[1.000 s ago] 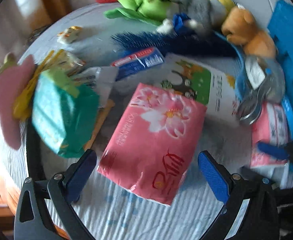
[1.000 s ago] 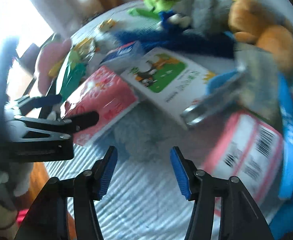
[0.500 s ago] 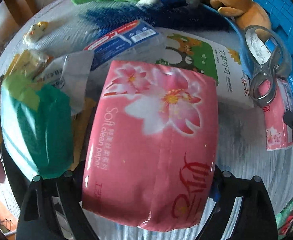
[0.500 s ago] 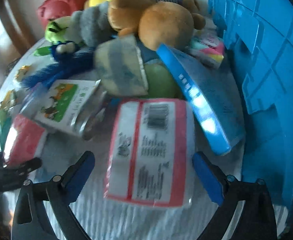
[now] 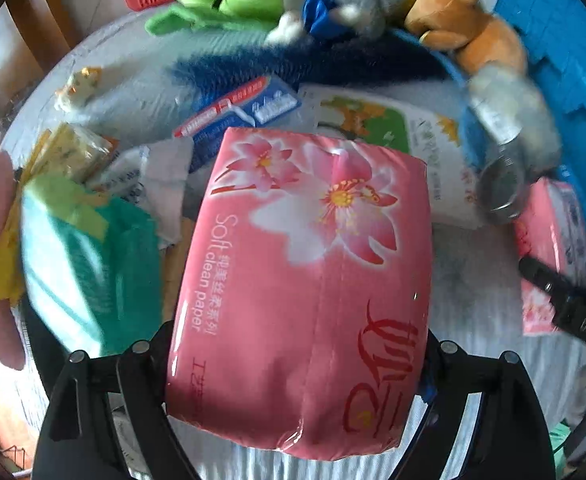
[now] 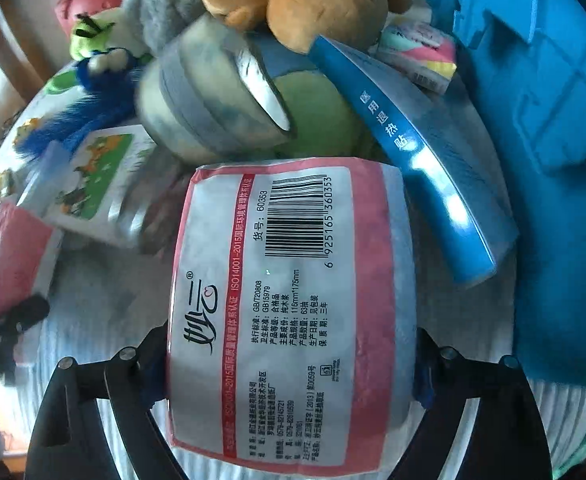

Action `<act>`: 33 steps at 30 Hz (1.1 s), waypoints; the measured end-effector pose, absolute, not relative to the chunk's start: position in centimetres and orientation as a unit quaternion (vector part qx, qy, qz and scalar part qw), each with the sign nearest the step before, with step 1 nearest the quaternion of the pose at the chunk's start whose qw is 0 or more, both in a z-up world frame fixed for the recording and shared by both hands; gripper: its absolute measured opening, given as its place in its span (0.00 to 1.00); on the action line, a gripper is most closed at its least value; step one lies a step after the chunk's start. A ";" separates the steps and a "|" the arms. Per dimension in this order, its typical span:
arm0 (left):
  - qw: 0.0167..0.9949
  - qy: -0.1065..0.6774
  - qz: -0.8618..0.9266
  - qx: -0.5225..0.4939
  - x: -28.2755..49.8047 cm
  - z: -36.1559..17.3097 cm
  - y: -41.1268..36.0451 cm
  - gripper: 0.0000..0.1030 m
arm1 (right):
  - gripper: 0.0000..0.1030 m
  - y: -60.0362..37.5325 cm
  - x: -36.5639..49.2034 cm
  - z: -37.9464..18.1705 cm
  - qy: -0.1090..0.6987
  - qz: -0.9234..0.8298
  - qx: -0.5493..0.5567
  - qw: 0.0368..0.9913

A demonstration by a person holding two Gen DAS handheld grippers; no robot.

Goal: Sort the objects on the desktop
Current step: 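Carry both tissue packs up and over the blue crate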

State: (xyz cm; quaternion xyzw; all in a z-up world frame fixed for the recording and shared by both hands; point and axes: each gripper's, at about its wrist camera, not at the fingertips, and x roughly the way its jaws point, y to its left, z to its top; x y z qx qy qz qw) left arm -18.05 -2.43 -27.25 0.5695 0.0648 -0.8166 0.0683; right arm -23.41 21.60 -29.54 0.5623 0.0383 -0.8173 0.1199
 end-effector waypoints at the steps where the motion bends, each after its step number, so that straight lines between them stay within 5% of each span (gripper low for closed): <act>1: 0.065 0.064 -0.821 0.564 -17.6 -26.5 -2.4 0.83 | 0.87 21.6 -22.8 -28.9 0.035 -0.819 0.559 0.125; 19: 0.025 0.047 -0.900 0.434 -12.0 -12.3 -3.5 0.83 | 0.87 15.9 -14.1 -12.7 0.041 -0.896 0.407 0.174; 33: -0.068 0.017 -0.938 0.340 -13.0 -1.9 4.7 0.83 | 0.87 22.5 -11.3 -0.4 0.040 -0.951 0.281 0.120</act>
